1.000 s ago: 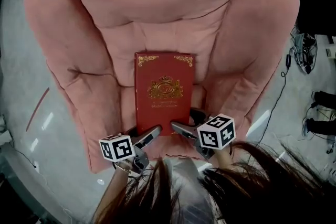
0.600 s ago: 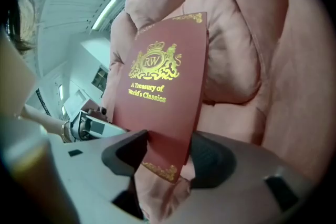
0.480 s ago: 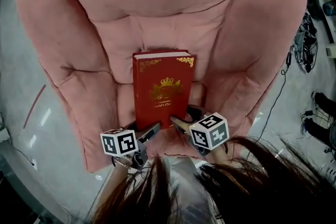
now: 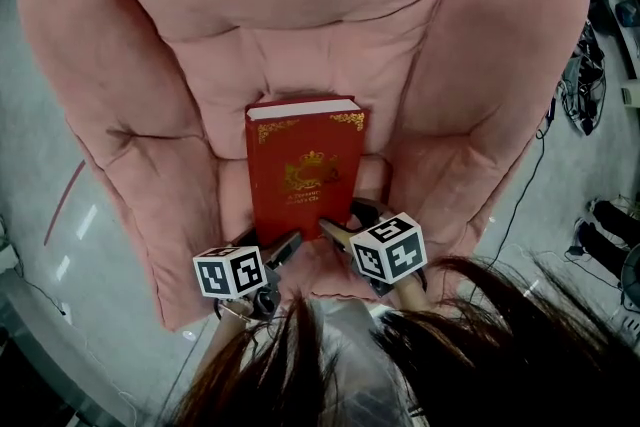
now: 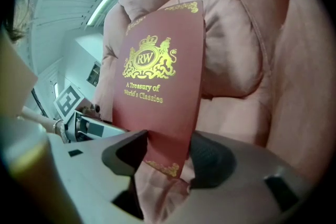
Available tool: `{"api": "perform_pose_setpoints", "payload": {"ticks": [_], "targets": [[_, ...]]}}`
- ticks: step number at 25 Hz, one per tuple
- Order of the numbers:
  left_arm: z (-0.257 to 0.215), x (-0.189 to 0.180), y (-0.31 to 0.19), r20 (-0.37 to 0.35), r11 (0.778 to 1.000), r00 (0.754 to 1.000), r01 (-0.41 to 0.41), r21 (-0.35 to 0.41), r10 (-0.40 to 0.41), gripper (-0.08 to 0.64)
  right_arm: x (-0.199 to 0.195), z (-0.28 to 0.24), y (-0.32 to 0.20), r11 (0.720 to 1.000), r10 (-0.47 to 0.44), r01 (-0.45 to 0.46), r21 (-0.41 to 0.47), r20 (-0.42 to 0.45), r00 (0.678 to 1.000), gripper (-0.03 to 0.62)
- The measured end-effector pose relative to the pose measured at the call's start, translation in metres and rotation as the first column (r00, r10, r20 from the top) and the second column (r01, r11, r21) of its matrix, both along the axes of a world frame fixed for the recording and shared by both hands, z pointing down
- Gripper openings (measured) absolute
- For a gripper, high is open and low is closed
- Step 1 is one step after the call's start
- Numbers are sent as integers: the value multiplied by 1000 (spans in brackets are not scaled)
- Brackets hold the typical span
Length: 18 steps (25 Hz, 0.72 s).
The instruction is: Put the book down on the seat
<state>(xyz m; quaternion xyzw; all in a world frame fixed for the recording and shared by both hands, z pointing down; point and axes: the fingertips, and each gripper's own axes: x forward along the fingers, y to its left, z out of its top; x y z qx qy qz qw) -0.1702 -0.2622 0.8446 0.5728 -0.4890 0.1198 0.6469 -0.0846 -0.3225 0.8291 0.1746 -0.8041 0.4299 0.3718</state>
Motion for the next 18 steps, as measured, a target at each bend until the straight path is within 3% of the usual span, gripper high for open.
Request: {"api": "perform_pose_setpoints", "payload": {"ticks": [7,18], "targets": [[11,5,3,107,998,993,-52,-36,55,402,9,7,-5,999,41,-41,-17,7,999,255],[11,0,10,106,999,994,-13,-36,16,402,18,15,-3,996,79,-79,-38,2,997,256]]}}
